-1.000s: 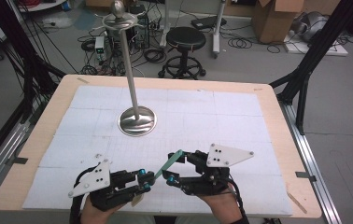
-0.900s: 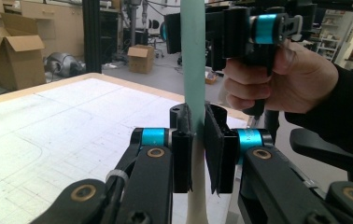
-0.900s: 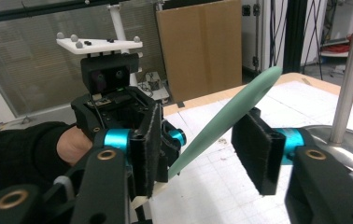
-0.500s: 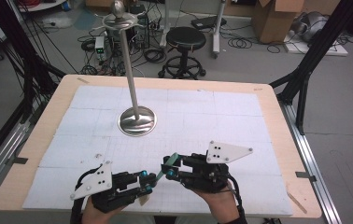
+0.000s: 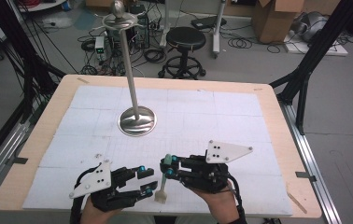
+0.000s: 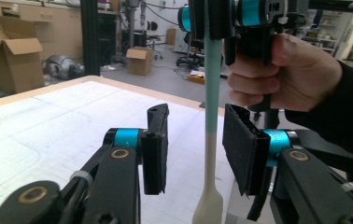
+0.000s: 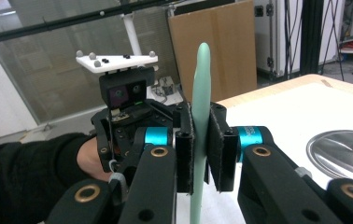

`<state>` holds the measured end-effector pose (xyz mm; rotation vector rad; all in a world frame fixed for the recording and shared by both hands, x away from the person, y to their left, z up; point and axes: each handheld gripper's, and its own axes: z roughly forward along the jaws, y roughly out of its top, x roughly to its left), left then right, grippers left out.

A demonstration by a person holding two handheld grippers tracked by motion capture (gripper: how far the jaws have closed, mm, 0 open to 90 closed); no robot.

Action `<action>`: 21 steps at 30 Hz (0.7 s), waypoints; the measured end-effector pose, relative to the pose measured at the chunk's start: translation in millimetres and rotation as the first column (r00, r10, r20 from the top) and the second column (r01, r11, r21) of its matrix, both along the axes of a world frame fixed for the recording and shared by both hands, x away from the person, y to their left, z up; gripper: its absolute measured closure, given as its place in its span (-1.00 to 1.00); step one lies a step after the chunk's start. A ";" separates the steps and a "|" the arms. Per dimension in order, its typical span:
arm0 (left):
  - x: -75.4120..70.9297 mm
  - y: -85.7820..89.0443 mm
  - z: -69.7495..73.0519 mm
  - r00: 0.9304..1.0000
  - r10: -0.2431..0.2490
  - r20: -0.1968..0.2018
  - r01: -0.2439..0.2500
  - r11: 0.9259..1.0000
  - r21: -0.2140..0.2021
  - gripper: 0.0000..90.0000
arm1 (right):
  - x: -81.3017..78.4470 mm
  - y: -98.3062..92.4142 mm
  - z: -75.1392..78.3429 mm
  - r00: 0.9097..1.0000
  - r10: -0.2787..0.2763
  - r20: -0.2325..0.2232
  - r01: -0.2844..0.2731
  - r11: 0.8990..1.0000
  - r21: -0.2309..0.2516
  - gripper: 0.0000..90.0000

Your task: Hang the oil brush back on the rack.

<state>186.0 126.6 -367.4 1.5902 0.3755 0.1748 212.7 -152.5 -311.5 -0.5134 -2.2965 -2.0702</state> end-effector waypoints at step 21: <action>-1.9 -12.4 -3.1 0.982 -0.184 -0.040 0.185 0.983 0.013 0.50 | 7.3 7.0 8.5 0.963 0.267 0.030 -0.268 0.962 0.047 0.83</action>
